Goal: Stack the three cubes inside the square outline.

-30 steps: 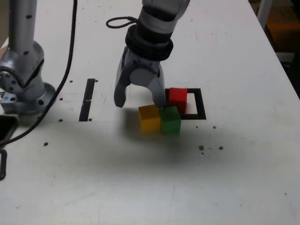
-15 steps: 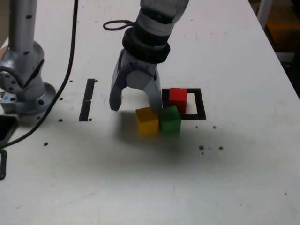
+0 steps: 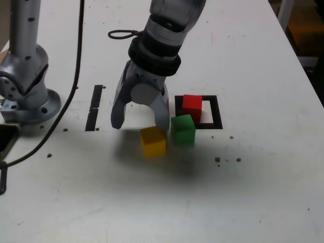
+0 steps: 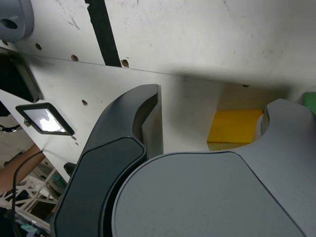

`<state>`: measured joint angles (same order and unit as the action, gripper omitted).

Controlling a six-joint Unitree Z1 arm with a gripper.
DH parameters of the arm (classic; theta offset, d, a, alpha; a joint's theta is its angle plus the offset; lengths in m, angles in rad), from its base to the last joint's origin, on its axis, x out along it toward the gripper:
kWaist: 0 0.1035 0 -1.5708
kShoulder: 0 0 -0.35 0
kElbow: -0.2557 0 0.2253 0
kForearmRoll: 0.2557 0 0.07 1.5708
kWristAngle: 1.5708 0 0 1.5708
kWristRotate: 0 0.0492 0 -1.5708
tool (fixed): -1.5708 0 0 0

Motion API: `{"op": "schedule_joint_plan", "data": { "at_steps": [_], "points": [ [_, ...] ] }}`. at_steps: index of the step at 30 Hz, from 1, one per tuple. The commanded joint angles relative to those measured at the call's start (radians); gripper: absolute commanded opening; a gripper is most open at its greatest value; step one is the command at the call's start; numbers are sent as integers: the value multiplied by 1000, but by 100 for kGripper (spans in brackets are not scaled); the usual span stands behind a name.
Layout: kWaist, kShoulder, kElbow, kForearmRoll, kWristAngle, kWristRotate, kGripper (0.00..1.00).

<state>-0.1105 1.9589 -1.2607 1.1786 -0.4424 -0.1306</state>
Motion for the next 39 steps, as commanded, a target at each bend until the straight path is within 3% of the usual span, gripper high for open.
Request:
{"op": "schedule_joint_plan", "data": {
  "at_steps": [1, 12, 28, 39],
  "points": [
    [-11, 15, 8, 1, -10, 2, 76],
    [-32, 21, -3, -14, -33, 17, 76],
    [-39, 21, -52, -54, 7, 36, 76],
    [-55, 9, -25, -55, -14, 33, 76]
  ]
}}
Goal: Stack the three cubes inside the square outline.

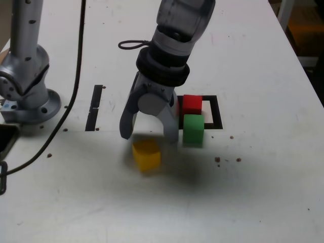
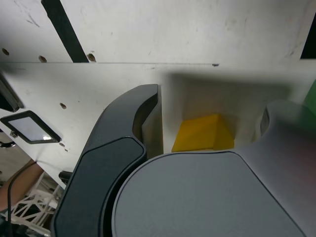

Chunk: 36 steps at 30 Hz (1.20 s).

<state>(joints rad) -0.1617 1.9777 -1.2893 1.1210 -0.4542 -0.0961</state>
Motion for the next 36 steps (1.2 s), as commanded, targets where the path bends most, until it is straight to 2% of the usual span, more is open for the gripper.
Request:
{"op": "schedule_joint_plan", "data": {
  "at_steps": [1, 12, 24, 36],
  "points": [
    [-6, -12, 5, 3, -5, -3, 76],
    [-10, -30, 15, 16, -9, -67, 76],
    [-12, -19, 23, 16, -72, -137, 76],
    [-30, 29, 21, -37, -119, -152, 76]
  ]
}}
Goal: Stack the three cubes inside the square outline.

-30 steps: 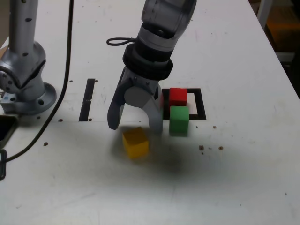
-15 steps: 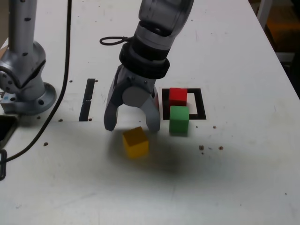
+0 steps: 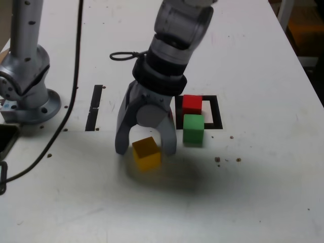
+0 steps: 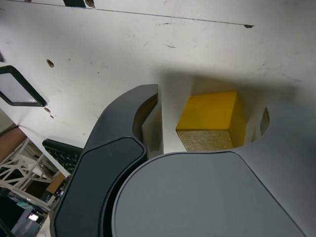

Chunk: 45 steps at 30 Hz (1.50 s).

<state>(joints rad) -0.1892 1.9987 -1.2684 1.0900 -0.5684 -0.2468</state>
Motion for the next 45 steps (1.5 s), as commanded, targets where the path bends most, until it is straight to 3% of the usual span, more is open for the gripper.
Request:
{"op": "schedule_joint_plan", "data": {
  "at_steps": [1, 9, 20, 29, 32, 45],
  "points": [
    [-3, 13, 1, -9, -6, -2, 76],
    [-3, 43, 6, -23, -7, 5, 72],
    [-2, 43, 3, -83, 25, 36, 22],
    [-3, 19, 0, -63, 42, 34, 18],
    [-3, -6, 0, -37, 75, 4, 18],
    [-3, -130, -73, 176, 294, -209, 18]
  ]
}}
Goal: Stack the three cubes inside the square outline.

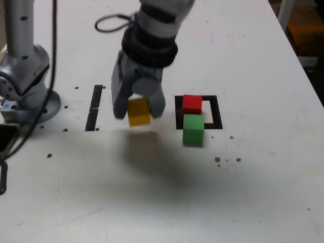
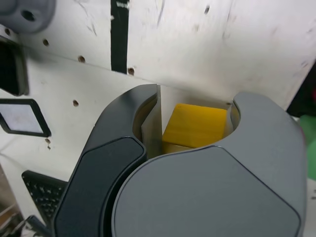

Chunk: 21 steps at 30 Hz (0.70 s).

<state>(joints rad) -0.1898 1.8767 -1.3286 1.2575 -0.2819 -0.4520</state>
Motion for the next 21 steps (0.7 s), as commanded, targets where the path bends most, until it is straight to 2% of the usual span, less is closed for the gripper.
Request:
{"op": "schedule_joint_plan", "data": {
  "at_steps": [1, 4, 9, 15, 21],
  "points": [
    [-2, -10, -31, 22, 24, -10, 18],
    [1, -9, -115, 70, 84, -14, 18],
    [15, 12, -223, 101, 139, 29, 18],
    [49, 60, -303, 103, 162, 119, 18],
    [83, 98, -325, 93, 164, 186, 18]
  ]
}}
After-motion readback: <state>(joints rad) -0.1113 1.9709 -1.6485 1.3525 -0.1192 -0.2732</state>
